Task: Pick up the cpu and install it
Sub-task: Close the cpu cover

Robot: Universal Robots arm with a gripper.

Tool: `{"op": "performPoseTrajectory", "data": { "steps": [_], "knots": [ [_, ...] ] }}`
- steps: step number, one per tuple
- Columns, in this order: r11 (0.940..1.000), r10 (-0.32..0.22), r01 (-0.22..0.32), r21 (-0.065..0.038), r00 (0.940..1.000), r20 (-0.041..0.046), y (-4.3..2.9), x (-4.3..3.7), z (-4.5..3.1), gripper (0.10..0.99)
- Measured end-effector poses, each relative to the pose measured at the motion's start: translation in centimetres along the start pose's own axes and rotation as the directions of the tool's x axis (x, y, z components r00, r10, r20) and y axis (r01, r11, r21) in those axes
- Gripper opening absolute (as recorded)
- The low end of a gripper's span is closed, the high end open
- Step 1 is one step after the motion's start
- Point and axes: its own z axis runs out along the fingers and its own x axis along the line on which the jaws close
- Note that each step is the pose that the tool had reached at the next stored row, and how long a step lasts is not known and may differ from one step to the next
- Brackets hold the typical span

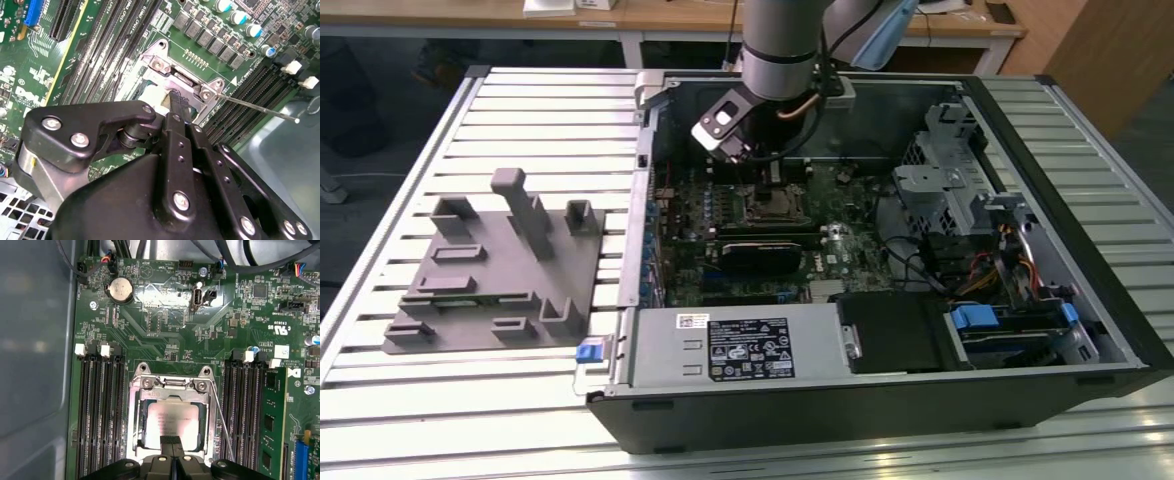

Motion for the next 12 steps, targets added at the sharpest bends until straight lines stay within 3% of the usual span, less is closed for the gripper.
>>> {"op": "performPoseTrajectory", "data": {
  "steps": [12],
  "knots": [
    [1.0000, 0.000, 0.000, 0.000, 1.0000, 0.0001, 0.80, -0.03, 0.00, 0.106]
  ]
}}
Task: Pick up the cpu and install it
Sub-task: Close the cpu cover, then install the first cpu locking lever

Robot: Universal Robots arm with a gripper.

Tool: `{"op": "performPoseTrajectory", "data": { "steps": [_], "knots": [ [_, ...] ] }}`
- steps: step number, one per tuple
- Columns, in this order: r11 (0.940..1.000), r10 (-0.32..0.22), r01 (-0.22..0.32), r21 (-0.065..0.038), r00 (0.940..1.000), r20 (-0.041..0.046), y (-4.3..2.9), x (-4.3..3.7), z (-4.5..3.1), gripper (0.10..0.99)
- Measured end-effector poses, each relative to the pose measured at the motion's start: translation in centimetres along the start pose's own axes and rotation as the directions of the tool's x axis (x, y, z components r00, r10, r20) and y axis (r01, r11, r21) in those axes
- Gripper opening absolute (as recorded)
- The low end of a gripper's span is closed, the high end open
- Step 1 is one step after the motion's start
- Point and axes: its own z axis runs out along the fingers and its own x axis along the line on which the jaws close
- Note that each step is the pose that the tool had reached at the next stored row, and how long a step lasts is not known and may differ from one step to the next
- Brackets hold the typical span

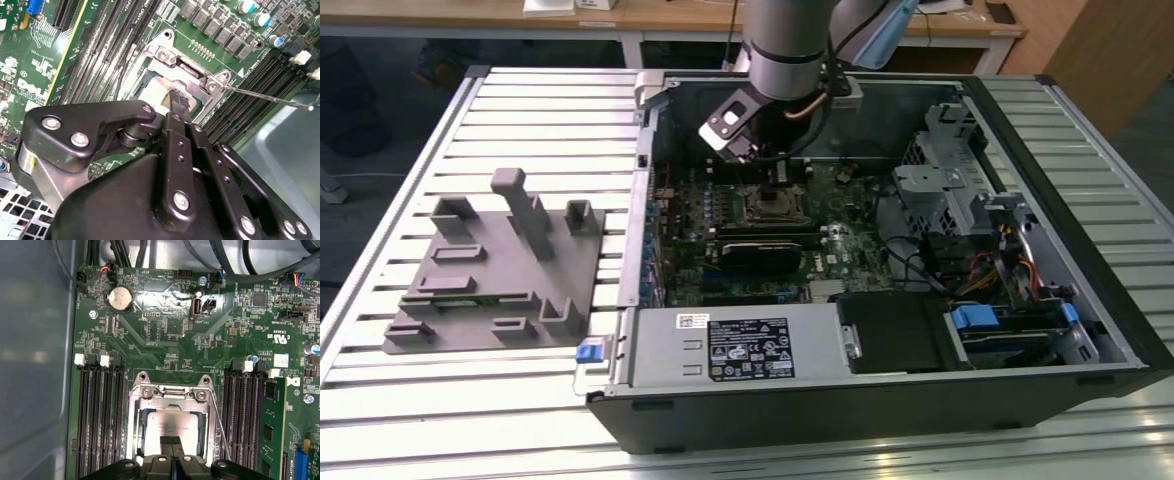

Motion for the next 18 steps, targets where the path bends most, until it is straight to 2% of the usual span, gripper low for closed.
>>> {"op": "performPoseTrajectory", "data": {
  "steps": [7, 18],
  "knots": [
    [1.0000, 0.000, 0.000, 0.000, 1.0000, 0.0000, 0.44, -0.02, 0.00, 0.106],
    [1.0000, 0.000, 0.000, 0.000, 1.0000, 0.0000, 0.48, -0.01, -0.14, 0.106]
  ]
}}
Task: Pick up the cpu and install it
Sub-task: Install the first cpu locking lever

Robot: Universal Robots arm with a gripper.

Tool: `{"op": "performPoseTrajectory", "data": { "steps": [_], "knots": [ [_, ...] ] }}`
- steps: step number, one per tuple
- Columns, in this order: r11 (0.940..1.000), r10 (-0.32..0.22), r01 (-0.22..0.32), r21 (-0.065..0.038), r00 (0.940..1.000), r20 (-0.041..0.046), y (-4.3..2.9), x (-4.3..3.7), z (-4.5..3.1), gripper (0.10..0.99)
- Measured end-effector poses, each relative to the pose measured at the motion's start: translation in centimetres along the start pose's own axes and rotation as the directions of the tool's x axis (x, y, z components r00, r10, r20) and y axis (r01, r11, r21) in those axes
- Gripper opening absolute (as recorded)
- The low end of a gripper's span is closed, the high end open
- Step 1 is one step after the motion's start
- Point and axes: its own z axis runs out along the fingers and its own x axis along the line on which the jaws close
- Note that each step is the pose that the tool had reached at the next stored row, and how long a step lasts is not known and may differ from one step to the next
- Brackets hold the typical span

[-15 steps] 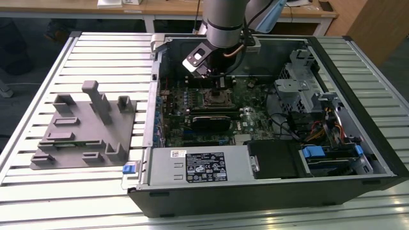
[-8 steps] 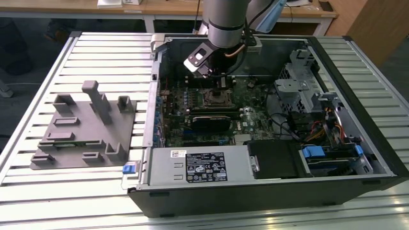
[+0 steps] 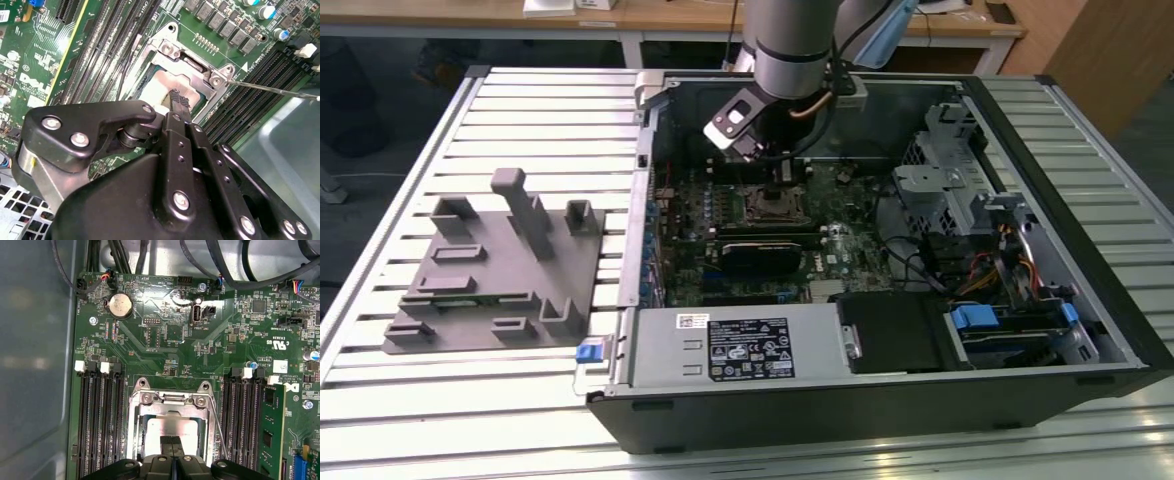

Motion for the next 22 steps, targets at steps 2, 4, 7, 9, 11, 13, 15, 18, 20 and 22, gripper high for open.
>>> {"op": "performPoseTrajectory", "data": {
  "steps": [2, 4, 7, 9, 11, 13, 15, 18, 20, 22],
  "knots": [
    [1.0000, 0.000, 0.000, 0.000, 1.0000, 0.0001, 0.00, 0.00, -0.09, 0.106],
    [1.0000, 0.000, 0.000, 0.000, 1.0000, 0.0001, 0.00, 0.00, -0.18, 0.106],
    [1.0000, 0.000, 0.000, 0.000, 1.0000, 0.0001, 0.00, 0.00, -0.31, 0.106],
    [1.0000, 0.000, 0.000, 0.000, 1.0000, 0.0000, 0.00, 0.00, -0.39, 0.106],
    [1.0000, 0.000, 0.000, 0.000, 1.0000, 0.0001, 0.00, 0.00, -0.46, 0.106],
    [1.0000, 0.000, 0.000, 0.000, 1.0000, 0.0001, 0.00, 0.00, -0.54, 0.106],
    [1.0000, 0.000, 0.000, 0.000, 1.0000, 0.0000, 0.00, 0.00, -0.60, 0.106],
    [1.0000, 0.000, 0.000, 0.000, 1.0000, 0.0001, 0.00, 0.00, -0.70, 0.106],
    [1.0000, 0.000, 0.000, 0.000, 1.0000, 0.0001, 0.00, 0.00, -0.78, 0.106],
    [1.0000, 0.000, 0.000, 0.000, 1.0000, 0.0000, 0.00, 0.00, -0.86, 0.106]
  ]
}}
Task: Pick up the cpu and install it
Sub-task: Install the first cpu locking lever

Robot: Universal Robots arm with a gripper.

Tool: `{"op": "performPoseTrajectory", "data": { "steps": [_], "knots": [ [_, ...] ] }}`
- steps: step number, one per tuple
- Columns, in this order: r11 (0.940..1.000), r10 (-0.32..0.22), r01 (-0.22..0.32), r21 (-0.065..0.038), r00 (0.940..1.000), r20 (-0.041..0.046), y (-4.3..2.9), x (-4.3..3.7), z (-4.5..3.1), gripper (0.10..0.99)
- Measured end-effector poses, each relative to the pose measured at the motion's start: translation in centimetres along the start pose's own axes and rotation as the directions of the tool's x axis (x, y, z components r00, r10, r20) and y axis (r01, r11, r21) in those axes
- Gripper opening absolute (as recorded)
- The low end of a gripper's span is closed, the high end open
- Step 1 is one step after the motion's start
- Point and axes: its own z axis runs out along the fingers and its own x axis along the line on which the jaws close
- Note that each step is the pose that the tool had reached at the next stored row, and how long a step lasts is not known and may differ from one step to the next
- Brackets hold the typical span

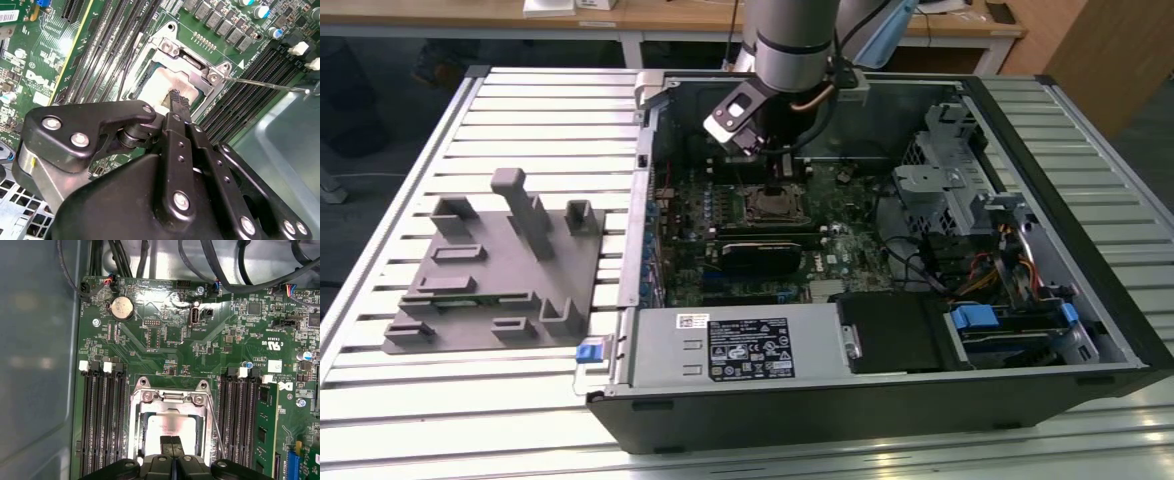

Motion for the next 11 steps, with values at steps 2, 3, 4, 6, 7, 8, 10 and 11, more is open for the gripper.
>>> {"op": "performPoseTrajectory", "data": {
  "steps": [2, 3, 4, 6, 7, 8, 10, 11],
  "knots": [
    [1.0000, 0.000, 0.000, 0.000, 1.0000, -0.0001, 0.00, 0.00, -0.06, 0.106],
    [1.0000, 0.000, 0.000, 0.000, 1.0000, 0.0000, 0.00, 0.00, -0.10, 0.106],
    [1.0000, 0.000, 0.000, 0.000, 1.0000, 0.0000, 0.00, 0.00, -0.13, 0.106],
    [1.0000, 0.000, 0.000, 0.000, 1.0000, 0.0000, 0.00, 0.00, -0.19, 0.106],
    [1.0000, 0.000, 0.000, 0.000, 1.0000, 0.0001, 0.00, 0.00, -0.24, 0.106],
    [1.0000, 0.000, 0.000, 0.000, 1.0000, 0.0001, 0.00, 0.00, -0.29, 0.106],
    [1.0000, 0.000, 0.000, 0.000, 1.0000, 0.0000, 0.00, 0.00, -0.54, 0.106],
    [1.0000, 0.000, 0.000, 0.000, 1.0000, 0.0000, 0.00, 0.00, -0.67, 0.106]
  ]
}}
